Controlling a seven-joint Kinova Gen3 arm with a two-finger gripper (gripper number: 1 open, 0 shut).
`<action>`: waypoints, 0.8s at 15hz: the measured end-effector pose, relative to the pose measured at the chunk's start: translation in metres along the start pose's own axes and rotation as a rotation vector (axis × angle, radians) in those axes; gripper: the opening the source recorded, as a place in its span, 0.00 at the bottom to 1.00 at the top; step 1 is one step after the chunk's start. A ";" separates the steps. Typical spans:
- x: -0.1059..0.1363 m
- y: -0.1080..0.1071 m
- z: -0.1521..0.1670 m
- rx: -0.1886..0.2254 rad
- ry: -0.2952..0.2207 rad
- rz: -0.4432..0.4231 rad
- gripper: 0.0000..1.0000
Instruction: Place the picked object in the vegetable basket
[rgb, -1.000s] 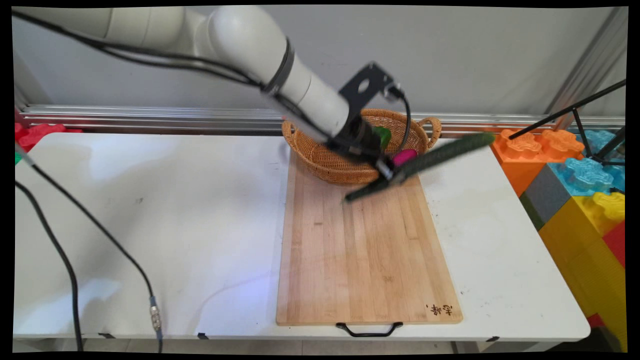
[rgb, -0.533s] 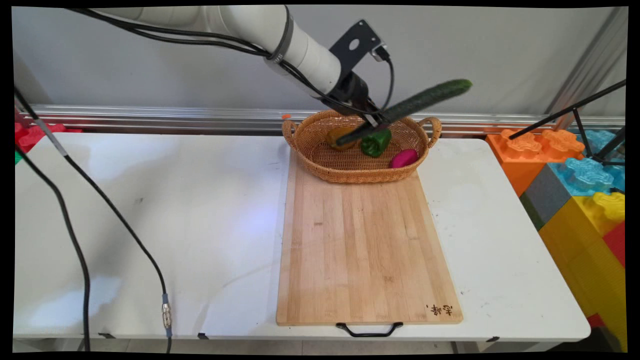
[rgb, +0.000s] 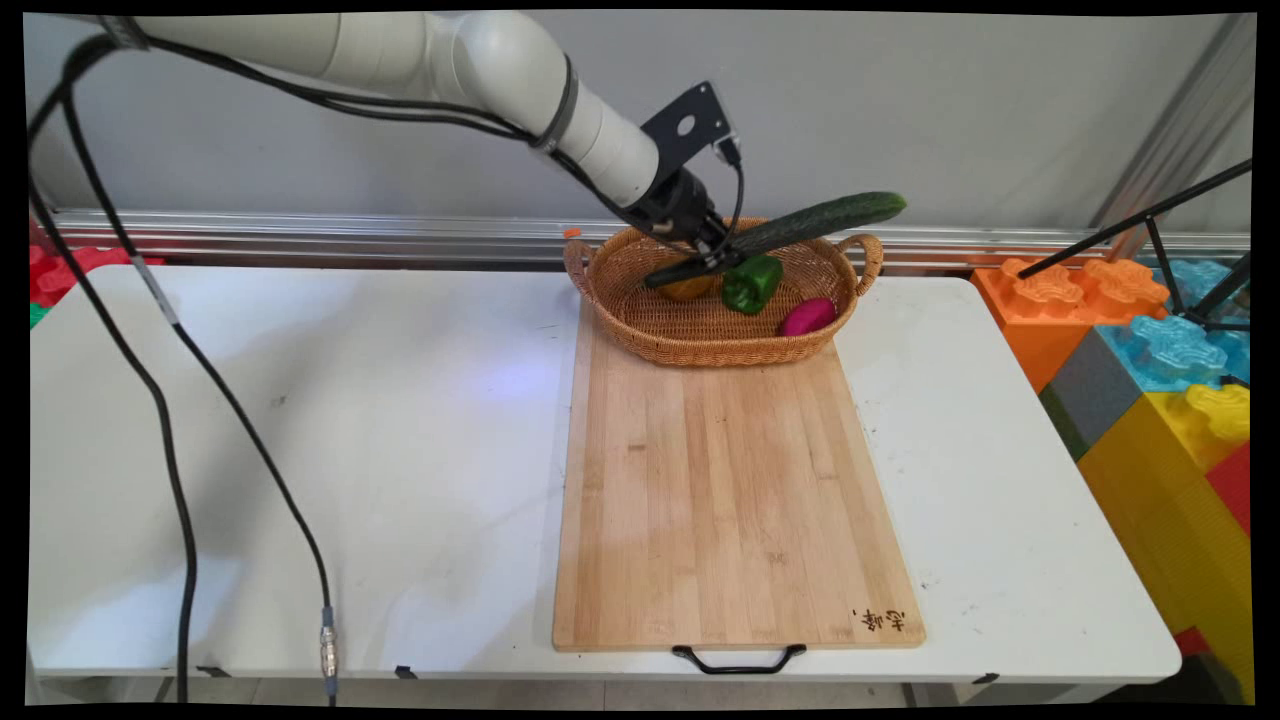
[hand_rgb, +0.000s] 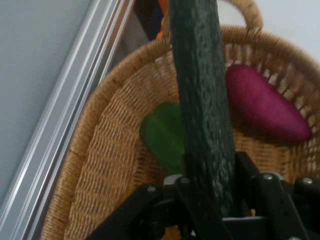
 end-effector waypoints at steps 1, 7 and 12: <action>-0.006 -0.003 0.005 -0.001 -0.005 0.013 0.00; -0.029 -0.009 0.026 -0.026 -0.013 0.060 1.00; -0.038 -0.007 0.033 -0.063 -0.014 0.081 1.00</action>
